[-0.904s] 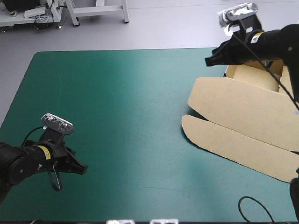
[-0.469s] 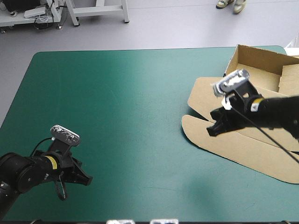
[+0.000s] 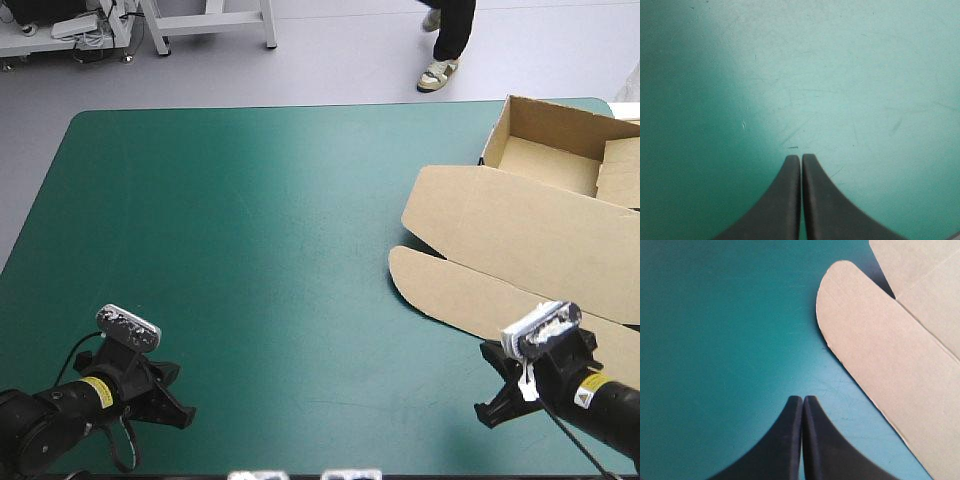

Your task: Fold the box

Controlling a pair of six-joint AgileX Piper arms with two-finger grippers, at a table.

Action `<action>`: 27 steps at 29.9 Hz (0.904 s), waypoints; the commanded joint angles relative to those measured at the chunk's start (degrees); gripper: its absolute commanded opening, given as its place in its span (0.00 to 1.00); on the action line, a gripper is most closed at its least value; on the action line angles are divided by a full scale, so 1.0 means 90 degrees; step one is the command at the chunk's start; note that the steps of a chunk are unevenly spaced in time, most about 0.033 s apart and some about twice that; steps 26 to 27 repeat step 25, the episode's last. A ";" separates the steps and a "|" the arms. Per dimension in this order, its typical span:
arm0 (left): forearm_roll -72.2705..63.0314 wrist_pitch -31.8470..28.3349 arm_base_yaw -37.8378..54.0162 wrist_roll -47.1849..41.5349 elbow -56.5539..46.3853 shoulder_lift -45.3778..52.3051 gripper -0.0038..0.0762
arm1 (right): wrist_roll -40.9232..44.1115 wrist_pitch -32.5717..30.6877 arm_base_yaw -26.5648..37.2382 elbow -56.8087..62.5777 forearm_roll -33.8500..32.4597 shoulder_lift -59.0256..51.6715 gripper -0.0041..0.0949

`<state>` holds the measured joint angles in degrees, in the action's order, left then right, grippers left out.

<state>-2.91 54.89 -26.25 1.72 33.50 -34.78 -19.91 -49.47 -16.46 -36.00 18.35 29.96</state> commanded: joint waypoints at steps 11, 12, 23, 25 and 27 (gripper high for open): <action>-0.0113 -0.0197 -0.0049 -0.0058 0.0052 0.0082 0.04 | -0.0282 0.0821 0.0007 0.1062 0.0123 -0.1096 0.02; -0.0113 -0.0140 -0.0049 -0.0058 0.0052 0.0082 0.04 | -0.0282 0.0850 0.0007 0.1062 0.0139 -0.1096 0.02; -0.0439 0.0509 -0.0049 -0.0071 0.0052 0.0082 0.04 | -0.0282 0.0850 0.0007 0.1062 0.0139 -0.1096 0.02; -0.0608 0.0390 -0.0049 -0.0033 0.0052 0.0082 0.04 | -0.0282 0.0850 0.0007 0.1062 0.0139 -0.1096 0.02; -0.0608 0.0390 -0.0049 -0.0033 0.0052 0.0082 0.04 | -0.0282 0.0850 0.0007 0.1062 0.0139 -0.1096 0.02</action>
